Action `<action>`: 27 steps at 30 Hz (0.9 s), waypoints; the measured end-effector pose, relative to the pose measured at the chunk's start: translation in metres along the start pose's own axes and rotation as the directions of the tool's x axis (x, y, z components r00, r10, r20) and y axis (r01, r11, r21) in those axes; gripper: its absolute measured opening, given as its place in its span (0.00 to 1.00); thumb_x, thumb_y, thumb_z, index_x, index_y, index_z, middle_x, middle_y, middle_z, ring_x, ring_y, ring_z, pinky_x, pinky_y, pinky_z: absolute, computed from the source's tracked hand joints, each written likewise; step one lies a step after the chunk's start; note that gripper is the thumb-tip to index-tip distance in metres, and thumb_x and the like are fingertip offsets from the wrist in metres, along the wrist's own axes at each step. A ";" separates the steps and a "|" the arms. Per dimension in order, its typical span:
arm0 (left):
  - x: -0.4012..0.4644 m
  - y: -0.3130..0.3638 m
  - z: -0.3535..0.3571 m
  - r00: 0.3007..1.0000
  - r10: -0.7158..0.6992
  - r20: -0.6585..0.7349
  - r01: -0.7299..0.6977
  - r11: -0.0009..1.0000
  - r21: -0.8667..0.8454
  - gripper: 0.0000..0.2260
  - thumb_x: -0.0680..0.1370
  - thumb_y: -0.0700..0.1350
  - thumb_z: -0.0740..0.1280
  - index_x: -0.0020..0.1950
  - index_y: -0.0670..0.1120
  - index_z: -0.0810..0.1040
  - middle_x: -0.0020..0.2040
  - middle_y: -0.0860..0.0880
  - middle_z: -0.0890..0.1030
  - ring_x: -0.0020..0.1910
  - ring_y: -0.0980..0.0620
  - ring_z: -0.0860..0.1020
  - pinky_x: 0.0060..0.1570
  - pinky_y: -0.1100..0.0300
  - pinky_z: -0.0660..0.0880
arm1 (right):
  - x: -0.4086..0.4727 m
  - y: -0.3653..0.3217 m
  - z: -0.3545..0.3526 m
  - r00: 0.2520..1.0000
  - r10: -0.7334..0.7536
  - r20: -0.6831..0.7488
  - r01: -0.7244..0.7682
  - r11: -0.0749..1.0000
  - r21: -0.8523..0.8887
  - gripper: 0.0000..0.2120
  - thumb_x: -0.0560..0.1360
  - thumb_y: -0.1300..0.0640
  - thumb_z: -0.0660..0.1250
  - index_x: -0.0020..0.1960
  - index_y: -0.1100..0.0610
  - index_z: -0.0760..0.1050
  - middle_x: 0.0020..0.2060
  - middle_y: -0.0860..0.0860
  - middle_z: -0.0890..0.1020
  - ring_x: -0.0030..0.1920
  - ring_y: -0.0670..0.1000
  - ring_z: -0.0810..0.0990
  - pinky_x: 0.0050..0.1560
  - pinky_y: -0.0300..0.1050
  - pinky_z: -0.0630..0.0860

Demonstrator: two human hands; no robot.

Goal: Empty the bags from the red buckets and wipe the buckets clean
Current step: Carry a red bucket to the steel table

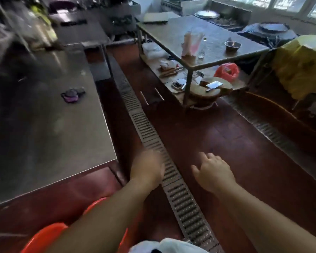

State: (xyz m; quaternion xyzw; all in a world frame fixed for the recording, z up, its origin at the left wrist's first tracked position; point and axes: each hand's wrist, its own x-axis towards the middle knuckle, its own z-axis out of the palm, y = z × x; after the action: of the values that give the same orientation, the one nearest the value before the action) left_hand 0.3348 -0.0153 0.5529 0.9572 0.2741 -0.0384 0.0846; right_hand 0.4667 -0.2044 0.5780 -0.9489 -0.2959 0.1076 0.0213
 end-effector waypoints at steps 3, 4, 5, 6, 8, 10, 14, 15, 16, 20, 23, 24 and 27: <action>-0.004 -0.018 0.003 0.985 -0.171 0.021 0.171 0.985 -0.006 0.28 0.81 0.61 0.57 0.79 0.51 0.66 0.76 0.48 0.71 0.74 0.46 0.70 0.70 0.47 0.67 | 0.042 -0.037 -0.002 0.982 -0.183 0.057 0.183 0.983 -0.002 0.31 0.77 0.36 0.51 0.75 0.48 0.63 0.67 0.50 0.74 0.67 0.55 0.72 0.68 0.54 0.69; -0.009 -0.026 0.003 0.973 -0.228 0.027 0.228 0.973 -0.021 0.28 0.81 0.61 0.58 0.79 0.51 0.67 0.76 0.48 0.72 0.73 0.46 0.70 0.70 0.47 0.67 | 0.051 -0.051 -0.001 0.966 -0.246 0.078 0.247 0.969 -0.007 0.30 0.77 0.37 0.51 0.74 0.48 0.64 0.66 0.49 0.74 0.67 0.55 0.72 0.68 0.54 0.69; -0.013 -0.037 0.004 0.959 -0.283 0.029 0.284 0.958 -0.040 0.28 0.81 0.60 0.58 0.79 0.51 0.67 0.75 0.48 0.72 0.73 0.46 0.70 0.70 0.47 0.67 | 0.059 -0.066 0.001 0.944 -0.314 0.098 0.317 0.948 -0.017 0.29 0.76 0.37 0.49 0.74 0.47 0.65 0.66 0.49 0.74 0.66 0.55 0.72 0.69 0.55 0.68; -0.018 -0.048 0.005 0.941 -0.336 0.032 0.338 0.939 -0.060 0.27 0.81 0.60 0.58 0.78 0.51 0.67 0.75 0.48 0.72 0.73 0.46 0.70 0.71 0.48 0.67 | 0.066 -0.082 0.002 0.922 -0.370 0.113 0.374 0.927 -0.020 0.30 0.76 0.37 0.48 0.73 0.47 0.65 0.66 0.49 0.74 0.67 0.55 0.71 0.69 0.55 0.68; -0.024 -0.072 0.004 0.896 -0.443 0.032 0.444 0.891 -0.100 0.25 0.81 0.59 0.58 0.77 0.52 0.68 0.74 0.50 0.72 0.74 0.47 0.69 0.69 0.48 0.69 | 0.079 -0.114 0.004 0.889 -0.442 0.123 0.445 0.896 0.006 0.30 0.77 0.37 0.50 0.75 0.48 0.64 0.68 0.49 0.73 0.69 0.54 0.70 0.72 0.55 0.65; -0.028 -0.097 0.003 0.852 -0.522 0.036 0.522 0.844 -0.126 0.23 0.81 0.60 0.57 0.74 0.53 0.69 0.72 0.52 0.73 0.73 0.48 0.71 0.67 0.48 0.70 | 0.090 -0.148 0.007 0.846 -0.520 0.115 0.525 0.851 -0.010 0.28 0.78 0.37 0.52 0.73 0.48 0.65 0.68 0.50 0.74 0.70 0.55 0.70 0.73 0.55 0.64; -0.030 -0.146 0.000 0.781 -0.623 0.051 0.619 0.759 -0.202 0.23 0.83 0.59 0.55 0.77 0.54 0.67 0.75 0.51 0.72 0.74 0.47 0.70 0.70 0.48 0.67 | 0.103 -0.212 0.011 0.778 -0.617 0.123 0.627 0.774 -0.085 0.26 0.77 0.37 0.54 0.69 0.48 0.67 0.65 0.51 0.76 0.67 0.56 0.72 0.70 0.54 0.66; -0.031 -0.157 0.000 0.766 -0.641 0.051 0.636 0.743 -0.209 0.24 0.83 0.59 0.56 0.78 0.53 0.66 0.76 0.51 0.71 0.75 0.47 0.69 0.71 0.48 0.66 | 0.104 -0.228 0.014 0.756 -0.644 0.118 0.654 0.751 -0.091 0.25 0.77 0.36 0.54 0.68 0.48 0.68 0.63 0.51 0.77 0.66 0.56 0.73 0.70 0.54 0.67; -0.033 -0.167 0.001 0.751 -0.657 0.059 0.653 0.728 -0.208 0.25 0.83 0.58 0.56 0.79 0.53 0.65 0.77 0.51 0.69 0.75 0.47 0.68 0.71 0.48 0.66 | 0.104 -0.243 0.017 0.731 -0.672 0.118 0.682 0.724 -0.099 0.24 0.76 0.37 0.54 0.67 0.48 0.69 0.62 0.51 0.77 0.65 0.56 0.74 0.69 0.54 0.67; -0.045 -0.206 0.006 0.674 -0.732 0.093 0.728 0.639 -0.248 0.25 0.83 0.57 0.57 0.80 0.53 0.63 0.78 0.50 0.68 0.76 0.46 0.66 0.73 0.48 0.64 | 0.101 -0.295 0.037 0.640 -0.751 0.164 0.769 0.628 -0.121 0.20 0.76 0.40 0.54 0.62 0.49 0.71 0.57 0.51 0.79 0.60 0.57 0.76 0.63 0.53 0.70; -0.068 -0.228 0.016 0.580 -0.807 0.107 0.795 0.533 -0.290 0.25 0.82 0.58 0.57 0.79 0.53 0.64 0.76 0.51 0.69 0.76 0.46 0.67 0.73 0.48 0.65 | 0.094 -0.332 0.056 0.532 -0.813 0.235 0.846 0.522 -0.111 0.21 0.76 0.40 0.55 0.63 0.49 0.71 0.58 0.51 0.79 0.61 0.57 0.76 0.62 0.52 0.70; -0.078 -0.235 0.020 0.544 -0.832 0.110 0.816 0.494 -0.299 0.25 0.82 0.58 0.57 0.78 0.53 0.65 0.76 0.51 0.70 0.75 0.46 0.67 0.72 0.48 0.65 | 0.092 -0.344 0.062 0.488 -0.833 0.261 0.872 0.476 -0.112 0.22 0.76 0.39 0.55 0.64 0.49 0.71 0.59 0.51 0.79 0.61 0.57 0.76 0.62 0.52 0.71; -0.107 -0.249 0.034 0.425 -0.897 0.126 0.879 0.375 -0.294 0.25 0.81 0.59 0.57 0.77 0.54 0.66 0.75 0.51 0.70 0.75 0.47 0.68 0.70 0.49 0.66 | 0.084 -0.382 0.081 0.357 -0.877 0.321 0.934 0.338 -0.114 0.22 0.76 0.38 0.55 0.63 0.49 0.71 0.58 0.52 0.78 0.60 0.58 0.76 0.61 0.52 0.71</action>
State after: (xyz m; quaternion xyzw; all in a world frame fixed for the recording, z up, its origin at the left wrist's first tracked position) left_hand 0.1108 0.1307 0.4974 0.6339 0.7484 -0.0074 0.1950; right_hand 0.3035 0.1555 0.5226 -0.5970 -0.7869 0.1304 -0.0856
